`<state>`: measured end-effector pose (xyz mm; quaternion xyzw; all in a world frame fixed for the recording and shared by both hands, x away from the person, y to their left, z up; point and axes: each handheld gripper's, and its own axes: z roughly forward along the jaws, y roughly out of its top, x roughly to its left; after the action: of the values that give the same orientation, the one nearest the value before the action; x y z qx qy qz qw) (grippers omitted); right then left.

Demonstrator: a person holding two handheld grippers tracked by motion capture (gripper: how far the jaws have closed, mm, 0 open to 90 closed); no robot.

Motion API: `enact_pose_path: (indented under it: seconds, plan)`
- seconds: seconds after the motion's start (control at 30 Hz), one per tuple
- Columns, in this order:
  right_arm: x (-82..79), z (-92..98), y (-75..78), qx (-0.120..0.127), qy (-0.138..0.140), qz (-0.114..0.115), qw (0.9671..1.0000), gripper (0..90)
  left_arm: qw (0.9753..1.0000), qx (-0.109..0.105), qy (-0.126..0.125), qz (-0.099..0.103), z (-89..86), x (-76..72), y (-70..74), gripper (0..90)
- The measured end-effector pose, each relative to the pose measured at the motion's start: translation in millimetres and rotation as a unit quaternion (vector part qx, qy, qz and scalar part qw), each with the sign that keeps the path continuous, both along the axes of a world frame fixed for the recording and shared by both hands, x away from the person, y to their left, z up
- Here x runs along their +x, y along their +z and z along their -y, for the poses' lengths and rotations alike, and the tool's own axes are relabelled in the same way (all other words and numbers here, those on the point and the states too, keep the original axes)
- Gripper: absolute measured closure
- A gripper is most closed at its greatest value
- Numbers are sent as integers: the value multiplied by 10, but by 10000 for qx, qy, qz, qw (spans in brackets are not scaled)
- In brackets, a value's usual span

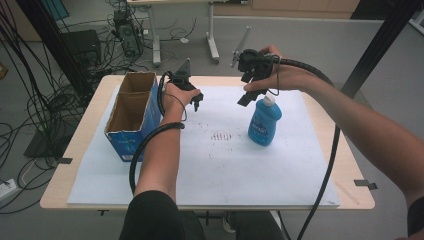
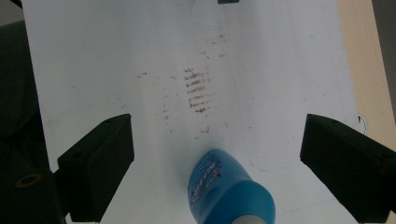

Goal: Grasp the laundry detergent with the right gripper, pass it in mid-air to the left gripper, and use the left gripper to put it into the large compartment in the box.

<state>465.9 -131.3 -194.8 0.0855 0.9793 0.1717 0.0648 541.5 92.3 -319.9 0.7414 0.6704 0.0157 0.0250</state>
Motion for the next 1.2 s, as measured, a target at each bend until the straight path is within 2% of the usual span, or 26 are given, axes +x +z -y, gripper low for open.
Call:
enact_pose_path:
  seconds: [0.77, 0.97, 1.2]
  plan:
    - [-16, 27, 45, -15, -53, 75, 10000, 99, 9999, 61, 4, 80, -28, -17, 79, 63]
    - [-69, 126, 61, 26, -165, 139, 9998, 99, 9999, 81, -14, 90, -21, -27, 92, 63]
    - [-202, 385, 91, 95, -413, 213, 9989, 98, 9999, 83, -18, 108, -9, -53, 97, 62]
